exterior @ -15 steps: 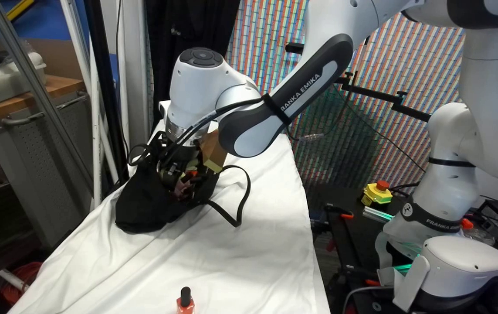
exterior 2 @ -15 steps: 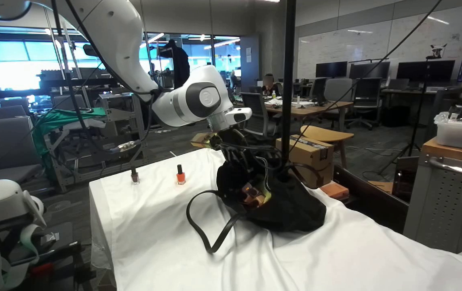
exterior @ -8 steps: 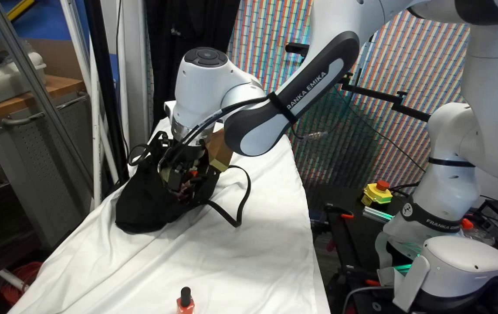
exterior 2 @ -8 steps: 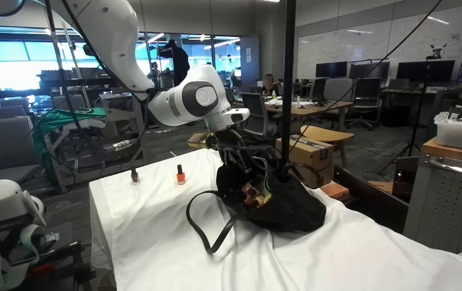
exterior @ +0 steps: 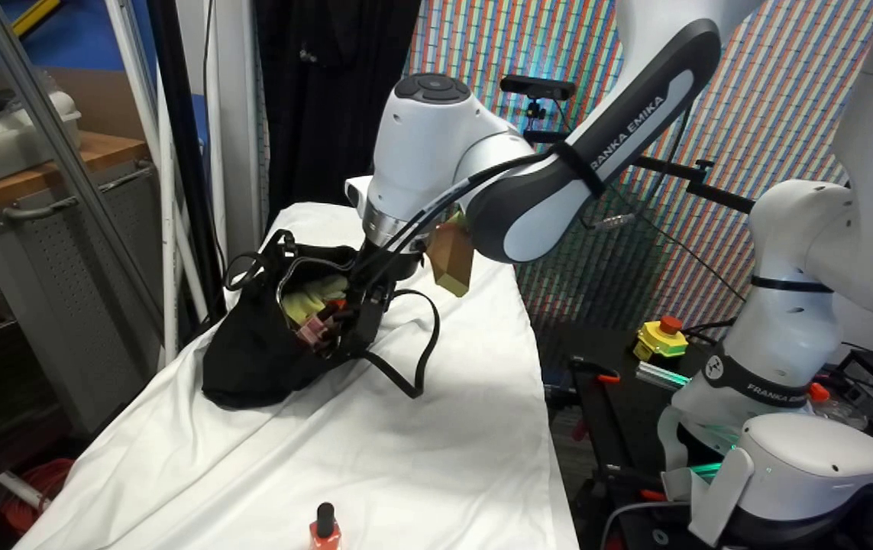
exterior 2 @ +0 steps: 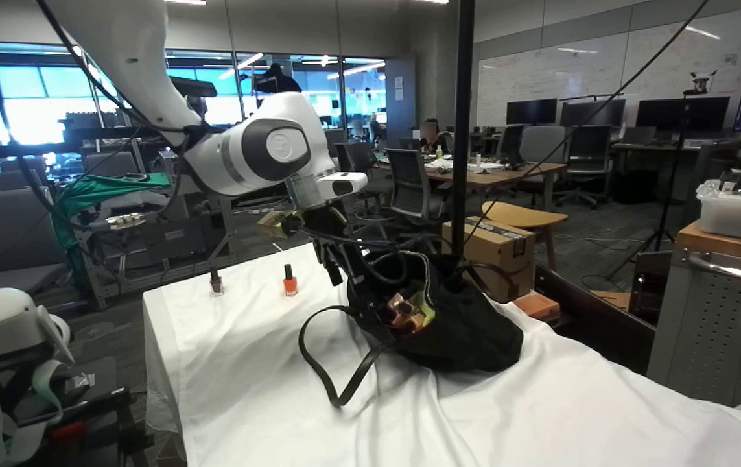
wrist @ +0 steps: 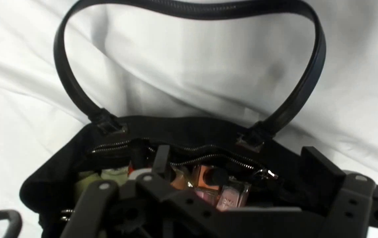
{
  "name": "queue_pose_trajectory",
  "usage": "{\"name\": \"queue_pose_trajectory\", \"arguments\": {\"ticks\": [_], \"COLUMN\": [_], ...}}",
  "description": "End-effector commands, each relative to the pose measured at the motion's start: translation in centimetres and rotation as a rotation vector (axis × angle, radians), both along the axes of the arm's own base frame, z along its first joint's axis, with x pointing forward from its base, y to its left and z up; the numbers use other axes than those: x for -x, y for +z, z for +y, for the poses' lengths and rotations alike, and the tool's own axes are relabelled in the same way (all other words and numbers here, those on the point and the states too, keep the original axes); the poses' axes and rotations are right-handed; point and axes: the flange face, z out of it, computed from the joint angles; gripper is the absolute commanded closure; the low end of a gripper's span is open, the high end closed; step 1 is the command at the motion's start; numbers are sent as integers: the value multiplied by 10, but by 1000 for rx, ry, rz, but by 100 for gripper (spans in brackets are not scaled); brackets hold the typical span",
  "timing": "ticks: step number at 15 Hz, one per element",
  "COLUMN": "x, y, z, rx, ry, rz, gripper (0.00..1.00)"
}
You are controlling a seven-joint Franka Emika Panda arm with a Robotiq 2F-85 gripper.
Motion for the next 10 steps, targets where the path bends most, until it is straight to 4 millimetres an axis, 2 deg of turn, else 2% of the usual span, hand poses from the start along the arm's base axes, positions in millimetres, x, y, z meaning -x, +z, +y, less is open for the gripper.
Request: {"name": "queue_pose_trajectory", "arguments": {"ticks": [1,5,10], "x": [43,70,87], "y": [17,18,11], "z": [11,42,98], "rx": [-15,-27,-51], "ry": [12,73,136], "rz": [21,65,111], "gripper": [0,0,0]}}
